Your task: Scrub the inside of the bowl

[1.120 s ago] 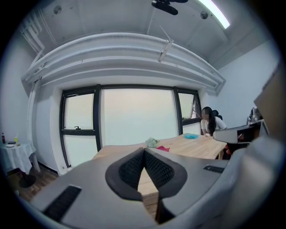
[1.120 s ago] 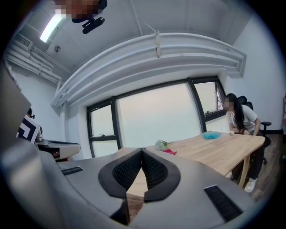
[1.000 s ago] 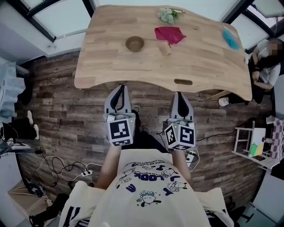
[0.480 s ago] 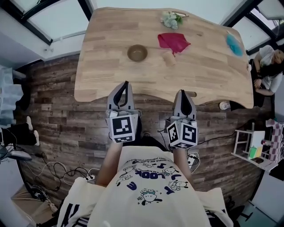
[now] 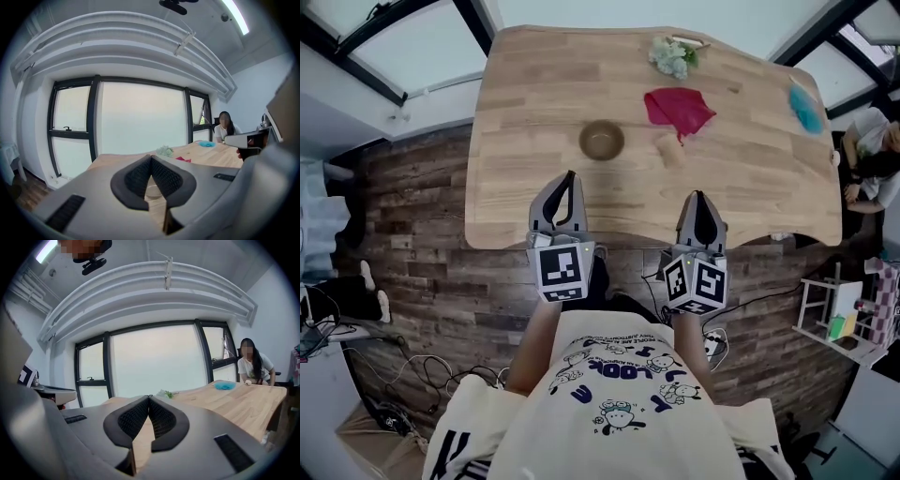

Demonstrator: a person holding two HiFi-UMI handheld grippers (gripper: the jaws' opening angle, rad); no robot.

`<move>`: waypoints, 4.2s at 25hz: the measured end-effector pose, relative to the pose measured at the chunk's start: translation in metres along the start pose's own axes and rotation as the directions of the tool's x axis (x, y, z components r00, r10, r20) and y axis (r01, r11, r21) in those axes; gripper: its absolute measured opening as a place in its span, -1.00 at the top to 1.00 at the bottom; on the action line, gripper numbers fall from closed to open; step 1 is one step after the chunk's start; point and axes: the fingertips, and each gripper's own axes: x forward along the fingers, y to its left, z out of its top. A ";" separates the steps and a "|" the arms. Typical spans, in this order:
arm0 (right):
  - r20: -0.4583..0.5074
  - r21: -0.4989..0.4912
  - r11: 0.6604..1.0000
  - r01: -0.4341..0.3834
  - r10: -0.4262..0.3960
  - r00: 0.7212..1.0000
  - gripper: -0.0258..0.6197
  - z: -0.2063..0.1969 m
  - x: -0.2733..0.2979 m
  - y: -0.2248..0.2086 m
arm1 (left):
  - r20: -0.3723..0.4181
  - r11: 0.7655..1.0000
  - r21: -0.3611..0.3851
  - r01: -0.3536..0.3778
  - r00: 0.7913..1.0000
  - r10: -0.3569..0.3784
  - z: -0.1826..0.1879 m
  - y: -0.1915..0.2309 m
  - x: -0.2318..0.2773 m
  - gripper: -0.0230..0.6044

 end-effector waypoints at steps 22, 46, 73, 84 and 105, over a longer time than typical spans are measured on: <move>-0.080 -0.002 0.995 0.102 -0.102 0.992 0.92 -0.027 0.054 -0.015 | -0.099 0.999 -0.024 0.032 0.995 -0.034 -0.029 0.026 0.057 0.83; -0.383 -0.022 0.987 -0.158 0.137 0.914 0.42 -0.104 0.159 -0.055 | -0.260 0.998 -0.042 -0.037 0.965 0.025 -0.057 -0.004 0.142 0.83; -0.574 -0.016 0.977 -0.211 0.164 0.802 0.25 -0.184 0.164 -0.063 | -0.365 0.996 -0.049 -0.075 0.930 0.052 -0.098 -0.003 0.154 0.83; -0.563 -0.037 0.982 -0.185 0.133 0.816 0.31 -0.185 0.166 -0.060 | -0.355 0.997 -0.055 -0.051 0.934 0.029 -0.095 0.006 0.156 0.83; -0.485 -0.037 0.983 -0.180 0.140 0.863 0.45 -0.152 0.174 -0.027 | -0.329 0.994 -0.090 -0.056 0.944 0.024 -0.089 0.044 0.144 0.83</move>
